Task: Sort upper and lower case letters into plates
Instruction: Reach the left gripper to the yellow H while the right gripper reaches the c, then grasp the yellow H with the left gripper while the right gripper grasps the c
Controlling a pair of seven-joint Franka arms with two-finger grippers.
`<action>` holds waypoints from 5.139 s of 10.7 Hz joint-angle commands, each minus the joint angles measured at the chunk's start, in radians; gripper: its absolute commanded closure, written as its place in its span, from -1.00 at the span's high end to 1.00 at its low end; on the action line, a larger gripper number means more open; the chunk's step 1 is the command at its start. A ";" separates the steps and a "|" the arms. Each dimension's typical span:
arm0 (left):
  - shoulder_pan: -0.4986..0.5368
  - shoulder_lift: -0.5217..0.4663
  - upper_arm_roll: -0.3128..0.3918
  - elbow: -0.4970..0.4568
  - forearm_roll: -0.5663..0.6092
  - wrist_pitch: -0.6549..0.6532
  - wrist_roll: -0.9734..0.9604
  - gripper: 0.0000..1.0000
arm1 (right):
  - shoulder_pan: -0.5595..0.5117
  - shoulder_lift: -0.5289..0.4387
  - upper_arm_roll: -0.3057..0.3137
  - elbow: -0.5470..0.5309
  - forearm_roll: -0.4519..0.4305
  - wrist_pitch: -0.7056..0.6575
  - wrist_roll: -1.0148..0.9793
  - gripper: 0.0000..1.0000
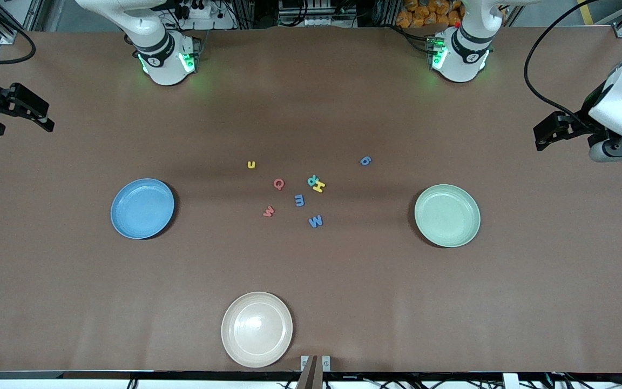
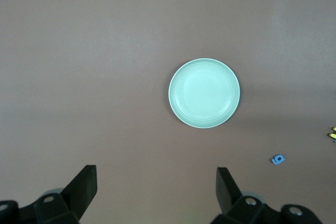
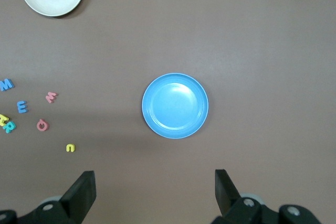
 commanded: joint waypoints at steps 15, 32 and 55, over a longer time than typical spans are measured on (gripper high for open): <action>-0.199 0.245 -0.171 -0.022 -0.022 0.176 -0.351 1.00 | 0.016 0.052 0.006 0.029 0.008 -0.088 -0.028 1.00; -0.418 0.616 -0.206 -0.127 -0.023 0.813 -1.688 1.00 | 0.065 0.128 0.277 -0.499 0.013 0.430 0.239 0.75; -0.484 0.737 -0.208 -0.153 -0.012 0.894 -1.775 -0.33 | 0.292 0.582 0.342 -0.524 0.100 0.850 0.457 -0.38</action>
